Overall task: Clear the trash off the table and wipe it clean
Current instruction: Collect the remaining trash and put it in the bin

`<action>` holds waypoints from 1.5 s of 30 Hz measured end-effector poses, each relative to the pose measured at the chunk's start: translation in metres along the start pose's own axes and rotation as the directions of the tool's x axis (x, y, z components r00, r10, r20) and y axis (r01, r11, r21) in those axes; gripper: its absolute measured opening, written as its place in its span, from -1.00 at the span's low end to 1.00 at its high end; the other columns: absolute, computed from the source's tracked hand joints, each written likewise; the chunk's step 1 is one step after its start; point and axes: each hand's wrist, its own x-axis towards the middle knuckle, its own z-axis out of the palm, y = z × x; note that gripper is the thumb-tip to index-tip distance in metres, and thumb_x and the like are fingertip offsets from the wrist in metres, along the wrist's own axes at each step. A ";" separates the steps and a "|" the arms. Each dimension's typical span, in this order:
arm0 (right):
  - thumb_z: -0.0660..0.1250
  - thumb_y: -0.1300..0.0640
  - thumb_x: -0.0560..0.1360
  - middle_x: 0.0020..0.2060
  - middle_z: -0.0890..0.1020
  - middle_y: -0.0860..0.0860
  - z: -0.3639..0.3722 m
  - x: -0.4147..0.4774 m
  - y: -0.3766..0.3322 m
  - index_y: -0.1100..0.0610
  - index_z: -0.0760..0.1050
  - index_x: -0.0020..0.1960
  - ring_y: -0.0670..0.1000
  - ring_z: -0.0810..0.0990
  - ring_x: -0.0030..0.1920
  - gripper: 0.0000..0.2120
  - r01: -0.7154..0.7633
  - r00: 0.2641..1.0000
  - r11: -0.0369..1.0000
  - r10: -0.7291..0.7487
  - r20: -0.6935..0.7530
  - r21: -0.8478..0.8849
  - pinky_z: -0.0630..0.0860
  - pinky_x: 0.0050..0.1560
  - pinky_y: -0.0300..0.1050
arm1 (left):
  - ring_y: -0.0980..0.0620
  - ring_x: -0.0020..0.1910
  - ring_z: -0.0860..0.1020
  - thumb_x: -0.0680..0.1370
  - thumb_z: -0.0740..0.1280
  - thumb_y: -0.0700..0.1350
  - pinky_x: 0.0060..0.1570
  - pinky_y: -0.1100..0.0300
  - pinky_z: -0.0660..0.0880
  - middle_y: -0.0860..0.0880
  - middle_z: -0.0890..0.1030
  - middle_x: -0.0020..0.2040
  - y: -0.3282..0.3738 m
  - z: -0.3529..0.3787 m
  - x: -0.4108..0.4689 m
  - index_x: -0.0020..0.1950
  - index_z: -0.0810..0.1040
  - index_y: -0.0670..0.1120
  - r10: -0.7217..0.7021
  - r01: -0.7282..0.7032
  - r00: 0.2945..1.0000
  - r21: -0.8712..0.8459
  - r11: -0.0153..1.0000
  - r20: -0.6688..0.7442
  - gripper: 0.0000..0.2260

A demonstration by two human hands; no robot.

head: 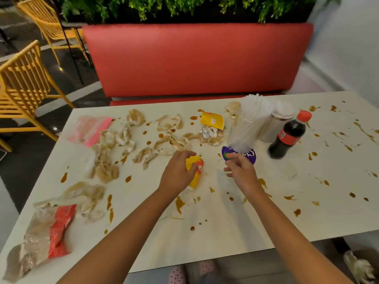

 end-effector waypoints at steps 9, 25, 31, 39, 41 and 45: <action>0.18 0.24 0.56 -0.07 0.52 0.04 0.010 0.029 -0.011 0.07 0.48 0.07 -0.07 0.54 -0.15 -0.84 0.032 0.992 0.999 -0.027 0.121 -0.037 0.50 -0.11 -0.17 | -0.11 0.36 0.27 0.52 0.27 0.12 0.24 0.03 0.33 -0.12 0.27 0.40 -0.007 0.022 0.015 0.48 0.18 -0.05 -0.215 0.182 0.973 0.304 0.935 0.079 -0.41; 0.19 0.23 0.55 -0.07 0.52 0.02 0.017 0.077 -0.020 0.05 0.48 0.05 0.02 0.54 -0.10 -0.84 0.127 0.972 0.982 -0.095 0.213 -0.141 0.48 -0.03 -0.06 | -0.09 0.24 0.41 0.55 0.22 0.09 0.11 0.07 0.41 -0.09 0.37 0.33 -0.016 0.043 0.032 0.50 0.07 -0.05 -0.314 0.278 0.950 0.458 0.844 0.002 -0.40; 0.17 0.22 0.56 0.05 0.52 0.09 0.047 0.121 -0.044 0.16 0.44 0.21 0.09 0.53 0.02 -0.76 0.271 0.946 0.924 -0.204 0.252 -0.271 0.48 -0.06 -0.10 | -0.07 0.20 0.46 0.57 0.19 0.03 0.05 0.04 0.46 -0.06 0.45 0.29 -0.018 0.013 0.029 0.47 0.20 0.01 -0.270 0.281 0.960 0.249 0.927 -0.078 -0.52; 0.23 0.16 0.54 0.32 0.33 0.16 0.089 0.195 -0.056 0.19 0.27 0.37 0.18 0.32 0.31 -0.58 0.323 0.946 0.670 -0.251 0.205 -0.669 0.37 0.17 0.00 | -0.05 0.12 0.53 0.56 0.28 -0.01 -0.05 0.20 0.41 -0.06 0.57 0.19 -0.024 -0.040 0.037 0.42 0.33 0.01 -0.276 0.296 0.925 0.039 0.954 -0.261 -0.57; 0.24 0.14 0.53 0.34 0.30 0.17 0.092 0.210 -0.053 0.20 0.24 0.39 0.19 0.29 0.32 -0.55 0.308 0.950 0.589 -0.240 0.202 -0.747 0.33 0.24 0.05 | -0.04 0.08 0.55 0.56 0.28 -0.01 -0.06 0.20 0.44 -0.06 0.59 0.17 -0.028 -0.049 0.036 0.42 0.34 0.03 -0.307 0.319 0.912 0.000 0.948 -0.273 -0.57; 0.29 0.07 0.50 0.31 0.31 0.22 0.092 0.229 -0.043 0.19 0.21 0.39 0.25 0.31 0.29 -0.47 0.254 0.967 0.423 -0.130 0.219 -0.870 0.31 0.29 0.12 | 0.02 0.03 0.55 0.55 0.29 -0.01 -0.15 0.30 0.37 -0.03 0.59 0.15 -0.041 -0.057 0.026 0.40 0.36 0.05 -0.362 0.370 0.894 -0.024 0.929 -0.263 -0.58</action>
